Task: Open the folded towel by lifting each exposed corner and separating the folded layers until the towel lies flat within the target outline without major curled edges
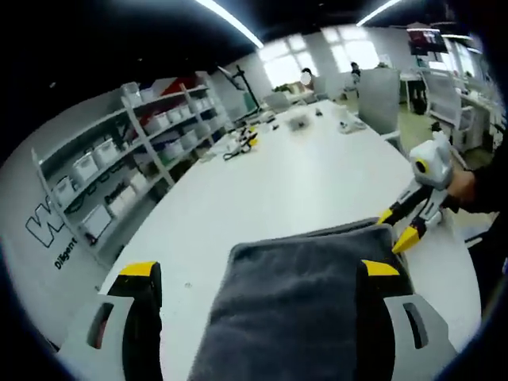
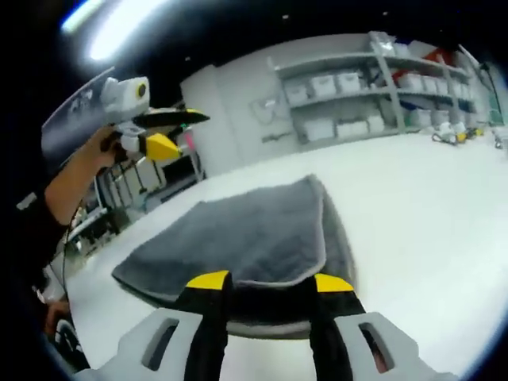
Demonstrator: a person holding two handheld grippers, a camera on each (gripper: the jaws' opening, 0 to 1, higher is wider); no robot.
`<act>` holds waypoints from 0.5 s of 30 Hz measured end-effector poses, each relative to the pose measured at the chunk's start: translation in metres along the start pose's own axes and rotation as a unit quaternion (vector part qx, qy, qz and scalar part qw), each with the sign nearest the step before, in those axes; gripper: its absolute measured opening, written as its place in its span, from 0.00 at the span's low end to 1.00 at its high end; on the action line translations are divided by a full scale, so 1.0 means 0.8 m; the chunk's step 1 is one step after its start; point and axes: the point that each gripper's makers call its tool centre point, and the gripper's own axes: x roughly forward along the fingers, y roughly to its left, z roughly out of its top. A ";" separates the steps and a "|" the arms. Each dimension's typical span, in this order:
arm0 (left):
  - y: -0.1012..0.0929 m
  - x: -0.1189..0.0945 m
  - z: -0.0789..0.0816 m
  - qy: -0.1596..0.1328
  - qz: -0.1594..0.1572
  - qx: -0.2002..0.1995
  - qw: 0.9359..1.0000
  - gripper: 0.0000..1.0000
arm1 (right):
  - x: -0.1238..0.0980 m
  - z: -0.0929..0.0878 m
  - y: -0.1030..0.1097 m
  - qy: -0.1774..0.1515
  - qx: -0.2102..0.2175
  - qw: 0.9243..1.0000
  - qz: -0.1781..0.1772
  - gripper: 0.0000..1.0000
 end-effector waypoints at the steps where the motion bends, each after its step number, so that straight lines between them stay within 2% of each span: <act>1: 0.002 0.002 0.000 0.003 0.000 0.002 1.000 1.00 | -0.001 0.002 0.000 -0.003 0.006 1.000 0.001 0.37; 7: 0.016 0.013 -0.002 0.023 -0.003 0.013 1.000 1.00 | -0.001 0.002 -0.004 -0.003 0.017 1.000 0.005 0.40; 8: 0.030 0.019 -0.001 0.029 0.002 0.017 0.999 1.00 | -0.002 0.002 -0.006 -0.005 0.022 1.000 0.004 0.41; 11: 0.043 0.027 -0.001 0.036 0.005 0.026 0.999 1.00 | -0.004 0.004 -0.010 -0.012 0.061 0.998 0.011 0.43; 15: 0.049 0.034 -0.002 0.039 0.008 0.022 0.999 1.00 | -0.003 0.005 -0.013 -0.014 0.070 0.997 0.012 0.43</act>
